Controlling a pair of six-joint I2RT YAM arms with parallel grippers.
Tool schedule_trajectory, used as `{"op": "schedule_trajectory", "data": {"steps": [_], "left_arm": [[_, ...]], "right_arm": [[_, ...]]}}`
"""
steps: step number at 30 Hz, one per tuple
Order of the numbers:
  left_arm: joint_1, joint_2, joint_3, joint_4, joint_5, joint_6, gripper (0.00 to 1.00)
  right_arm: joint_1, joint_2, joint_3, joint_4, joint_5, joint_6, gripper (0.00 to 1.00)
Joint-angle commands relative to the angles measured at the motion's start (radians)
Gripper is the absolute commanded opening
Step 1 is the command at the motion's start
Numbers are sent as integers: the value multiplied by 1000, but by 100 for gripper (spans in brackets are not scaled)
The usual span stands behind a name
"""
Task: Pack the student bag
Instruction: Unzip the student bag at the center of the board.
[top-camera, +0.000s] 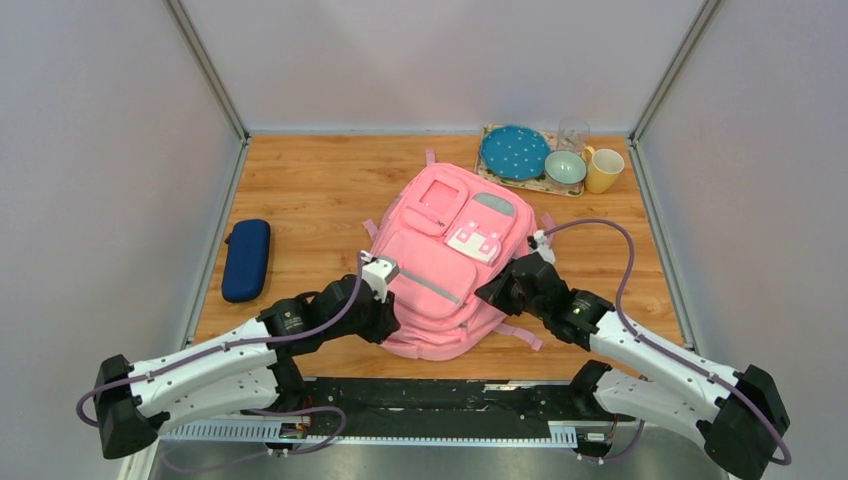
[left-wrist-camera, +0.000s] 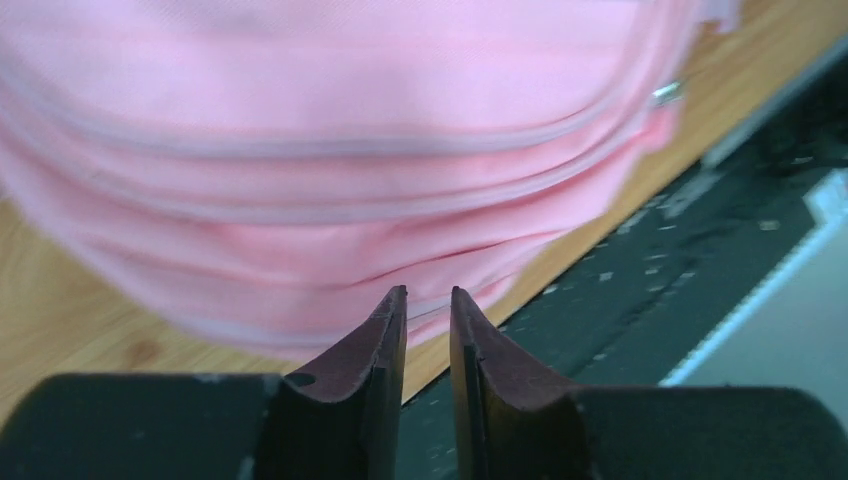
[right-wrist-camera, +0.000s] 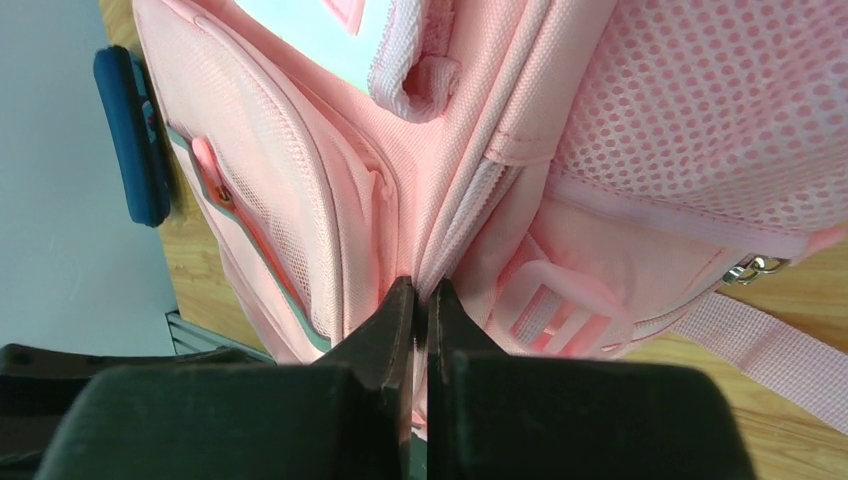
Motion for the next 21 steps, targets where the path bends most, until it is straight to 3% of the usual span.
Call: {"op": "schedule_trajectory", "data": {"steps": [1,3,10,21], "left_arm": [[-31,-16,83,260,174,-89,34],[-109,48,129,239,136,-80,42],[-245,173,167,206,3,-142,49],[-361,263,218,-2,-268,-210,60]], "right_arm": [[81,36,33,111,-44,1,0],[132,59,47,137,-24,28,0],[209,160,127,159,33,45,0],[226,235,208,163,30,22,0]]}}
